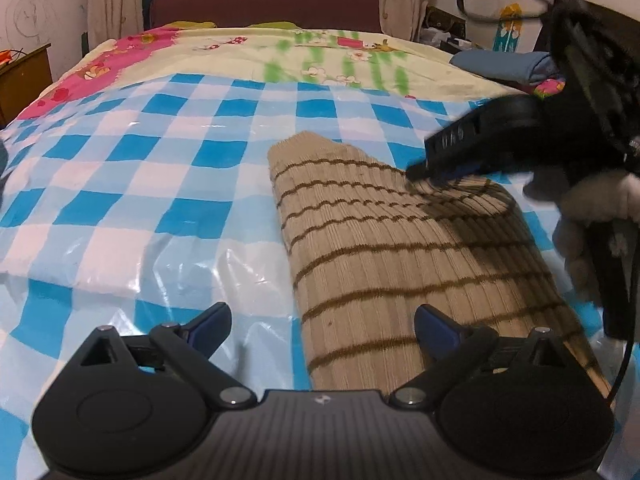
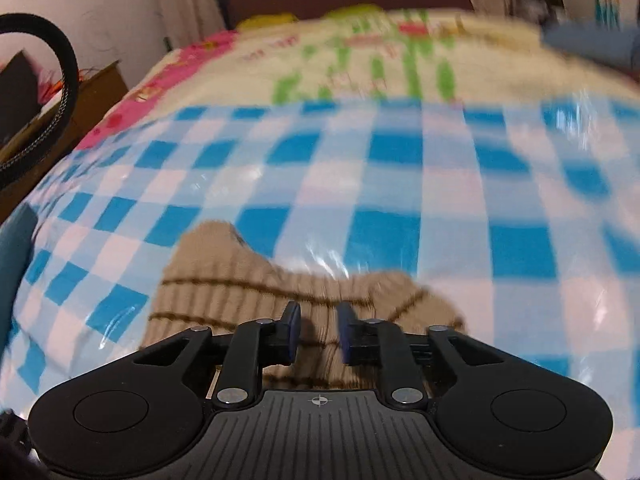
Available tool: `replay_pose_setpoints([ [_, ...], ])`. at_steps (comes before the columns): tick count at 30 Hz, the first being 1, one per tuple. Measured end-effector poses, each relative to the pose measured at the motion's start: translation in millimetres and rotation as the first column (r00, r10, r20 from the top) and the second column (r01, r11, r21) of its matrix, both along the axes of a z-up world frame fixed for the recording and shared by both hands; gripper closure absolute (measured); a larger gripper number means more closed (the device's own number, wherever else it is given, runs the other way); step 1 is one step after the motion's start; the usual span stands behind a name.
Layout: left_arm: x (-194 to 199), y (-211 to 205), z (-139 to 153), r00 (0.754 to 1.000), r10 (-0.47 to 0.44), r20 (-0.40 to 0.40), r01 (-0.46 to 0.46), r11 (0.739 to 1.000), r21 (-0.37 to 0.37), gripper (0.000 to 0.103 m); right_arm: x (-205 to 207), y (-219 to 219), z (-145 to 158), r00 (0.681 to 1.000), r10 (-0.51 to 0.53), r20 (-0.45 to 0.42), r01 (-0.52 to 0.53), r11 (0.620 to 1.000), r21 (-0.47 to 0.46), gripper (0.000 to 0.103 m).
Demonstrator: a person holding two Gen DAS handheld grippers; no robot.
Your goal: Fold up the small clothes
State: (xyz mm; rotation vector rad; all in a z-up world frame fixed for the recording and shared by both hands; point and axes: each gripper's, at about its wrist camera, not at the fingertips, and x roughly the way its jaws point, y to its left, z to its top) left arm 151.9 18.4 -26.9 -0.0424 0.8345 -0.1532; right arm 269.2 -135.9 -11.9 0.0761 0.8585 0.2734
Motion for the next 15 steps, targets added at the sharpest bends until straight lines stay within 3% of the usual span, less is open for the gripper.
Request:
replay_pose_setpoints([
  [3, -12, 3, -2, 1.0, 0.014, -0.007, -0.014, 1.0, -0.006, 0.0, 0, 19, 19, 0.998, 0.054, 0.021, -0.055, 0.997, 0.047, 0.077],
  [5, -18, 0, -6, 1.0, 0.013, -0.019, -0.013, 1.0, -0.012, 0.0, 11, 40, 24, 0.995, 0.097, -0.001, -0.097, 0.993, 0.063, 0.061],
  [6, -20, -2, -9, 1.0, 0.006, -0.026, -0.006, 1.0, -0.01, 0.0, 16, 55, 24, 0.992, 0.124, -0.014, -0.123, 0.992, 0.04, 0.044],
  [9, -27, -14, -15, 0.999, -0.022, -0.024, 0.022, 1.0, 0.006, 0.0, 24, 97, 18, 0.983, 0.182, -0.033, -0.184, 0.981, -0.058, 0.04],
  [12, -31, -21, -18, 0.999, -0.049, -0.013, 0.049, 0.999, -0.012, 0.0, 35, 132, -6, 0.983, 0.17, -0.067, -0.181, 0.947, -0.264, 0.049],
  [13, -33, -22, -18, 0.998, -0.055, -0.008, 0.055, 0.998, -0.015, 0.0, 38, 135, -12, 0.984, 0.164, -0.068, -0.177, 0.933, -0.313, 0.062],
  [15, -36, -23, -19, 0.998, -0.069, 0.004, 0.07, 0.997, -0.018, 0.0, 41, 117, -12, 0.988, 0.127, -0.089, -0.145, 0.958, -0.247, 0.083],
])
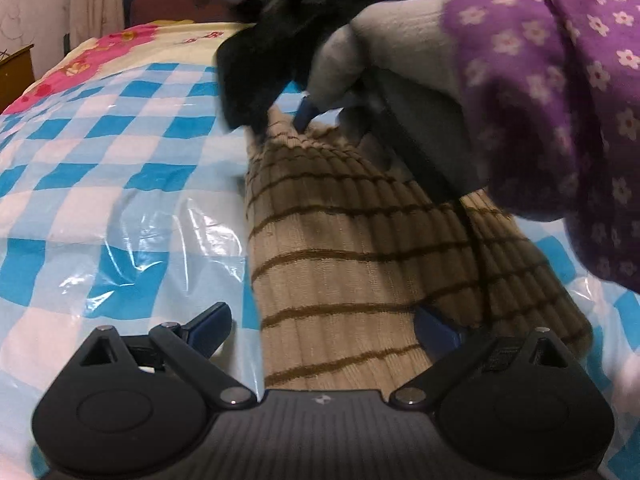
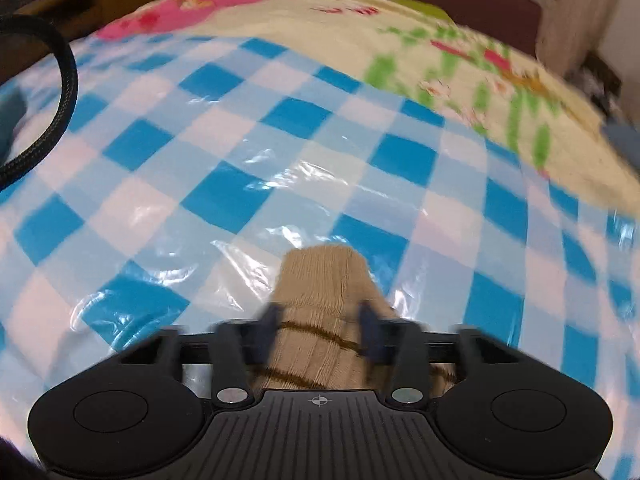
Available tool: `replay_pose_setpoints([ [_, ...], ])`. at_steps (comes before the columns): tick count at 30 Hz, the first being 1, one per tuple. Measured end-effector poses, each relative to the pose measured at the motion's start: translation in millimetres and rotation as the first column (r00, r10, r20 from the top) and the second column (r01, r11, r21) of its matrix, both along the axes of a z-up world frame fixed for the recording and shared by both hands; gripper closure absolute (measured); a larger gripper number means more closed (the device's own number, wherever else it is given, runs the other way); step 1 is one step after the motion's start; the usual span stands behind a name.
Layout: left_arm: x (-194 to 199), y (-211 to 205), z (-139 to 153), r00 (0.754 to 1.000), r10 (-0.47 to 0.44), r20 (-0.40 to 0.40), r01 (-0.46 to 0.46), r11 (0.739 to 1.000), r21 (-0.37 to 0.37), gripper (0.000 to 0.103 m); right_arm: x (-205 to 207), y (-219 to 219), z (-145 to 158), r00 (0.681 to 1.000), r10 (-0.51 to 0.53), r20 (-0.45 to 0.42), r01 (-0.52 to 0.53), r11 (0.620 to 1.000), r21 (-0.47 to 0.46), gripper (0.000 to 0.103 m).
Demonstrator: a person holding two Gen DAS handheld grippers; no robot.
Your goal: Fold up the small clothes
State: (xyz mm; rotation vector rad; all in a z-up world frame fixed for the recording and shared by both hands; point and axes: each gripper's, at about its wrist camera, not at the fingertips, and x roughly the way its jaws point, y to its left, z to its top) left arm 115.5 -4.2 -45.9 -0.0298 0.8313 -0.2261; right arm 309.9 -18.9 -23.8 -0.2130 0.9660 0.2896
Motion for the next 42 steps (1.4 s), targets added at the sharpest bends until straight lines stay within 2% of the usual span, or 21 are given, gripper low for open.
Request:
replay_pose_setpoints([
  [2, -3, 0, 1, 1.0, -0.018, 0.012, 0.019, 1.0, -0.005, 0.001, -5, -33, 12, 0.996, -0.083, -0.017, 0.084, 0.989, 0.121, 0.085],
  [4, -5, -1, 2, 0.999, -0.041, 0.018, 0.041, 0.999, -0.018, 0.001, -17, -71, 25, 0.985, -0.171, -0.022, 0.17, 0.952, 0.255, 0.086],
  [6, -6, -3, 3, 0.998, -0.067, 0.018, 0.068, 0.997, -0.035, 0.001, -29, -101, 30, 0.969, -0.245, -0.038, 0.242, 0.905, 0.351, 0.086],
  [8, -11, -8, 4, 0.996, -0.087, 0.029, 0.088, 0.996, -0.025, 0.001, -36, -120, 30, 0.952, -0.3, -0.059, 0.298, 0.862, 0.409, 0.086],
  [11, -16, -15, 4, 0.992, -0.112, 0.05, 0.112, 0.994, 0.003, 0.001, -38, -127, 34, 0.94, -0.337, -0.061, 0.325, 0.822, 0.468, 0.086],
  [13, -16, -14, 4, 0.993, -0.113, 0.045, 0.114, 0.994, -0.006, 0.001, -33, -118, 38, 0.945, -0.321, -0.057, 0.306, 0.812, 0.496, 0.086],
  [16, -13, -11, 1, 0.995, -0.097, 0.023, 0.098, 0.995, -0.03, 0.001, -20, -87, 38, 0.961, -0.274, -0.035, 0.258, 0.847, 0.465, 0.086],
  [19, -15, -14, 0, 0.995, -0.1, 0.025, 0.101, 0.995, -0.014, 0.001, 5, -58, 16, 0.965, -0.258, -0.035, 0.256, 0.919, 0.3, 0.085],
  [21, -18, -15, 0, 0.994, -0.11, 0.028, 0.11, 0.994, -0.004, 0.001, 12, -53, 4, 0.961, -0.257, -0.099, 0.274, 0.928, 0.253, 0.082],
  [23, -16, -11, 0, 0.993, -0.113, 0.017, 0.113, 0.993, -0.025, 0.001, -1, -51, 17, 0.972, -0.232, -0.046, 0.236, 0.938, 0.255, 0.081],
  [26, -16, -1, 3, 0.995, -0.101, 0.023, 0.102, 0.994, -0.04, 0.001, -27, -60, 48, 0.98, -0.2, 0.007, 0.19, 0.94, 0.283, 0.079],
  [28, -19, 6, 8, 0.995, -0.085, 0.046, 0.086, 0.996, -0.033, 0.001, -49, -70, 66, 0.983, -0.178, 0.035, 0.161, 0.946, 0.283, 0.073],
  [32, -23, 17, 14, 0.996, -0.062, 0.066, 0.064, 0.997, -0.033, 0.001, -107, -99, 78, 0.986, -0.161, 0.053, 0.144, 0.961, 0.236, 0.07],
  [34, -24, 19, 16, 0.996, -0.043, 0.074, 0.045, 0.998, -0.031, 0.001, -136, -120, 74, 0.984, -0.176, 0.035, 0.163, 0.959, 0.234, 0.07],
  [37, -18, 16, 13, 0.998, -0.018, 0.058, 0.018, 1.0, -0.002, 0.001, -179, -150, 60, 0.978, -0.204, -0.036, 0.206, 0.941, 0.267, 0.07],
  [40, -15, 13, 6, 1.0, 0.0, 0.007, 0.0, 1.0, 0.021, 0.0, -204, -177, 34, 0.964, -0.245, -0.106, 0.265, 0.922, 0.281, 0.066],
  [42, -14, 11, 3, 1.0, 0.017, -0.022, -0.016, 0.999, 0.033, 0.0, -211, -193, 12, 0.943, -0.272, -0.192, 0.321, 0.895, 0.309, 0.066],
])
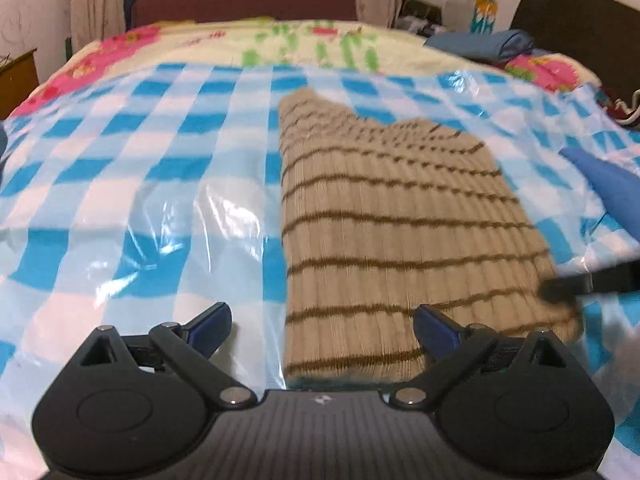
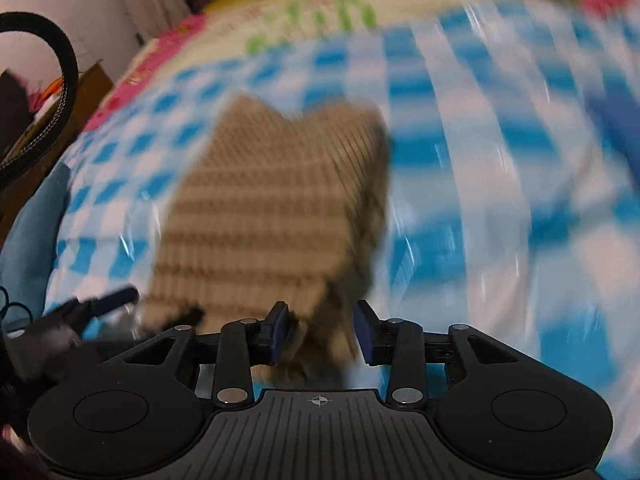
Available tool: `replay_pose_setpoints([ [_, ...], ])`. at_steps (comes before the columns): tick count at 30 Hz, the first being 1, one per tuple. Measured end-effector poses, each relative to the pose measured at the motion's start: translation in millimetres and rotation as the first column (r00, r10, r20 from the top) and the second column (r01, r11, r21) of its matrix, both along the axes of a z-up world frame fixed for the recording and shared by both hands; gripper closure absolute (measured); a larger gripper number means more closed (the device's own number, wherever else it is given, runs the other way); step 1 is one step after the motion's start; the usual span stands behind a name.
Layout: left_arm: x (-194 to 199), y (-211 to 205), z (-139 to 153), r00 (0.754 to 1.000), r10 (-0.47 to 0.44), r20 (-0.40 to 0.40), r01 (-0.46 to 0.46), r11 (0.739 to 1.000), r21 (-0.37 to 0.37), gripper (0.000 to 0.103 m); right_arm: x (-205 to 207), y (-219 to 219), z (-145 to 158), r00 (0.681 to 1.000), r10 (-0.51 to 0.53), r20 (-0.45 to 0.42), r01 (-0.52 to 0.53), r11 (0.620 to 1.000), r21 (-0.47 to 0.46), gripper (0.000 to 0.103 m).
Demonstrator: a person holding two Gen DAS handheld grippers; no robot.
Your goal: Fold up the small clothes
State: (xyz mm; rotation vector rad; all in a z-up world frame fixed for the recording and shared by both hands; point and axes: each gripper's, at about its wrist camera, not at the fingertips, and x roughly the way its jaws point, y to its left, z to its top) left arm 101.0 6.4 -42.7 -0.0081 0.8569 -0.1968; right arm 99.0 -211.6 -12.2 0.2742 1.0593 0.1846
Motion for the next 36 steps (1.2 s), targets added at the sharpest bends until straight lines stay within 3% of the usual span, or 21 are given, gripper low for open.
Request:
replay_pose_setpoints([
  [4, -5, -1, 8, 0.999, 0.036, -0.013, -0.035, 0.999, 0.031, 0.0, -9, -24, -6, 0.998, -0.063, 0.014, 0.059, 0.976, 0.211, 0.066],
  [8, -8, -11, 13, 1.0, 0.029, 0.002, -0.029, 0.992, 0.121, 0.0, -11, -24, -2, 0.997, -0.036, 0.066, 0.021, 0.973, 0.229, 0.066],
  [16, -16, -22, 18, 1.0, -0.003, 0.024, -0.001, 0.981, 0.193, 0.0, -21, -29, -30, 0.998, -0.012, -0.067, 0.039, 0.907, 0.418, 0.066],
  [17, -15, -22, 18, 1.0, -0.002, 0.023, -0.003, 0.981, 0.194, 0.0, -21, -29, -30, 0.998, -0.018, -0.063, 0.044, 0.901, 0.431, 0.069],
  [19, -14, -21, 20, 1.0, -0.003, 0.019, -0.001, 0.982, 0.189, 0.0, -16, -32, -32, 0.997, -0.029, -0.068, 0.057, 0.881, 0.469, 0.087],
  [20, -14, -21, 22, 1.0, -0.006, 0.022, 0.001, 0.982, 0.188, 0.0, -13, -34, -32, 0.997, -0.037, -0.067, 0.065, 0.874, 0.481, 0.087],
  [27, -17, -28, 39, 0.996, -0.035, 0.084, 0.024, 0.992, 0.127, 0.0, -21, -49, 35, 0.979, -0.069, 0.193, -0.023, 0.897, 0.441, 0.09],
  [28, -16, -32, 35, 0.996, -0.05, 0.073, 0.039, 0.989, 0.142, 0.0, -21, -49, 30, 0.982, -0.062, 0.177, -0.02, 0.903, 0.429, 0.09],
  [32, -12, -39, 6, 0.994, -0.1, -0.036, 0.105, 0.978, 0.181, 0.0, -21, -42, -33, 0.998, -0.062, -0.03, 0.068, 0.942, 0.329, 0.089],
  [36, -20, -31, 10, 0.993, -0.105, -0.048, 0.111, 0.982, 0.151, 0.0, -26, -51, -29, 0.995, -0.09, -0.035, 0.097, 0.933, 0.347, 0.085],
])
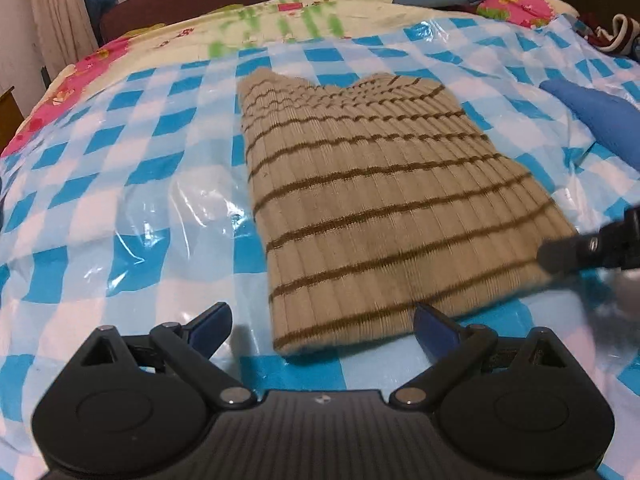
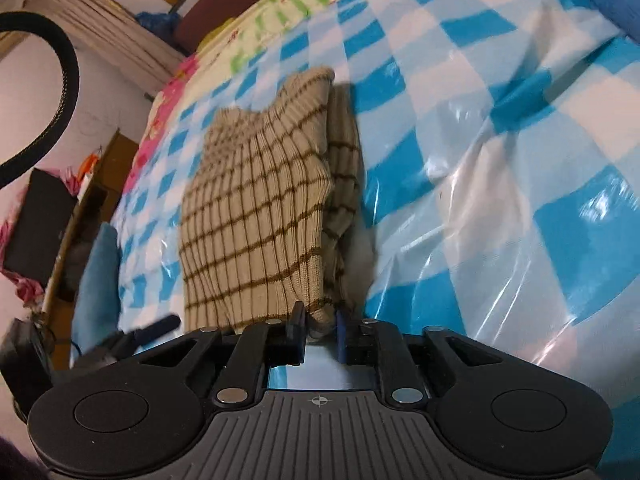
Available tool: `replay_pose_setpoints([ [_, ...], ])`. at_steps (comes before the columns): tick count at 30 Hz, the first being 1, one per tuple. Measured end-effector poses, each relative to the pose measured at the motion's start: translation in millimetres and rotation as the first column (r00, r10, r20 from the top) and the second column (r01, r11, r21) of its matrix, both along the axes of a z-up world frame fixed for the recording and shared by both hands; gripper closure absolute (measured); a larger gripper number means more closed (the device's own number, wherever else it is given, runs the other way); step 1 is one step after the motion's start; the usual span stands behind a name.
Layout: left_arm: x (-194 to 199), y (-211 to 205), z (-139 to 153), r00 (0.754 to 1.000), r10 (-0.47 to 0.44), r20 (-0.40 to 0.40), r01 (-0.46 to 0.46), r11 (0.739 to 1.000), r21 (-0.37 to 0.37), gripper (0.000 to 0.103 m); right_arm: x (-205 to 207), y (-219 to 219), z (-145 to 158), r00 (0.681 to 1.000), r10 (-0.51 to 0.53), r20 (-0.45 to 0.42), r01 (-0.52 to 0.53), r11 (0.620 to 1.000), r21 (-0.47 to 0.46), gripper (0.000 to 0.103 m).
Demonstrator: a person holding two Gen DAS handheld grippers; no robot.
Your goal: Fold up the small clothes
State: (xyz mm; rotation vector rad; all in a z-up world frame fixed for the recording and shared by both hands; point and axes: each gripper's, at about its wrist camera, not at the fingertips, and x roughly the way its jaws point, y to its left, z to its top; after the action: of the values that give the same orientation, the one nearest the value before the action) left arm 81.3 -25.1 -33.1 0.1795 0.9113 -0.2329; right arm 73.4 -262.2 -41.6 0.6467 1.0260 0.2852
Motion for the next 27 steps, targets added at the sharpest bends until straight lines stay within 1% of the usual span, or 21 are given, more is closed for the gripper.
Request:
replay_pose_setpoints([
  [2, -3, 4, 9, 1.0, -0.009, 0.022, 0.009, 1.0, -0.004, 0.0, 1, -4, 12, 1.0, 0.014, 0.015, -0.014, 1.0, -0.01, 0.083],
  [3, -3, 7, 15, 0.999, -0.011, 0.035, 0.012, 1.0, -0.013, 0.0, 1, -6, 19, 0.999, 0.02, 0.028, -0.019, 1.0, -0.014, 0.08],
  [5, 0, 13, 23, 0.999, -0.004, 0.049, 0.005, 0.999, -0.032, 0.0, 2, -9, 30, 0.997, 0.008, 0.071, -0.006, 0.999, -0.036, 0.069],
  [6, 5, 18, 28, 0.998, 0.005, 0.055, -0.002, 0.999, -0.045, 0.0, 8, -9, 33, 0.996, -0.001, 0.094, 0.005, 0.999, -0.048, 0.051],
  [7, 11, 20, 30, 0.998, 0.012, 0.061, -0.008, 0.998, -0.057, 0.0, 15, -11, 36, 0.994, -0.013, 0.112, 0.019, 0.998, -0.054, 0.035],
  [8, 18, 23, 32, 0.997, 0.023, 0.069, -0.018, 0.998, -0.066, 0.0, 23, -11, 34, 0.992, -0.022, 0.127, 0.029, 0.998, -0.054, 0.033],
  [10, 37, 26, 31, 0.996, 0.042, 0.076, -0.035, 0.995, -0.092, 0.0, 44, -8, 24, 0.992, -0.029, 0.123, 0.036, 0.998, -0.049, 0.034],
  [11, 45, 27, 28, 0.997, 0.048, 0.067, -0.041, 0.994, -0.106, 0.0, 56, -4, 15, 0.995, -0.03, 0.098, 0.034, 0.998, -0.047, 0.034],
  [13, 67, 29, 15, 0.998, 0.063, 0.012, -0.061, 0.99, -0.131, 0.0, 74, -1, -3, 0.999, -0.025, 0.049, 0.027, 0.998, -0.051, 0.033],
  [15, 82, 30, 3, 0.997, 0.07, -0.034, -0.074, 0.983, -0.169, 0.0, 86, 5, -19, 1.0, 0.0, 0.012, 0.001, 1.0, -0.027, 0.033],
  [17, 89, 27, -3, 0.997, 0.054, -0.054, -0.064, 0.976, -0.209, 0.0, 90, 7, -25, 1.0, 0.015, 0.019, -0.015, 1.0, 0.003, 0.033],
  [18, 93, 22, -5, 0.998, 0.03, -0.053, -0.041, 0.975, -0.22, 0.0, 93, 9, -27, 0.999, 0.025, 0.026, -0.025, 1.0, 0.014, 0.033],
  [21, 100, 7, -7, 0.998, -0.033, -0.045, 0.023, 0.977, -0.21, 0.0, 102, 12, -28, 0.999, 0.039, 0.021, -0.04, 0.999, 0.022, 0.033],
  [23, 107, 7, -12, 0.994, -0.059, -0.087, 0.036, 0.968, -0.247, 0.001, 105, 13, -28, 0.999, 0.05, 0.01, -0.05, 0.999, 0.019, 0.034],
  [24, 112, 11, -16, 0.992, -0.053, -0.117, 0.017, 0.957, -0.289, 0.002, 106, 12, -29, 0.999, 0.046, 0.003, -0.046, 0.999, 0.027, 0.039],
  [25, 113, 16, -18, 0.99, -0.05, -0.132, 0.005, 0.946, -0.324, 0.006, 106, 10, -30, 0.999, 0.044, -0.003, -0.044, 0.998, 0.051, 0.053],
  [26, 112, 19, -18, 0.99, -0.052, -0.133, 0.003, 0.939, -0.344, 0.011, 106, 7, -32, 0.999, 0.042, -0.011, -0.04, 0.995, 0.094, 0.058],
  [27, 109, 20, -16, 0.99, -0.057, -0.127, 0.009, 0.937, -0.349, 0.013, 105, 4, -34, 0.999, 0.029, -0.023, -0.026, 0.991, 0.133, 0.065],
])
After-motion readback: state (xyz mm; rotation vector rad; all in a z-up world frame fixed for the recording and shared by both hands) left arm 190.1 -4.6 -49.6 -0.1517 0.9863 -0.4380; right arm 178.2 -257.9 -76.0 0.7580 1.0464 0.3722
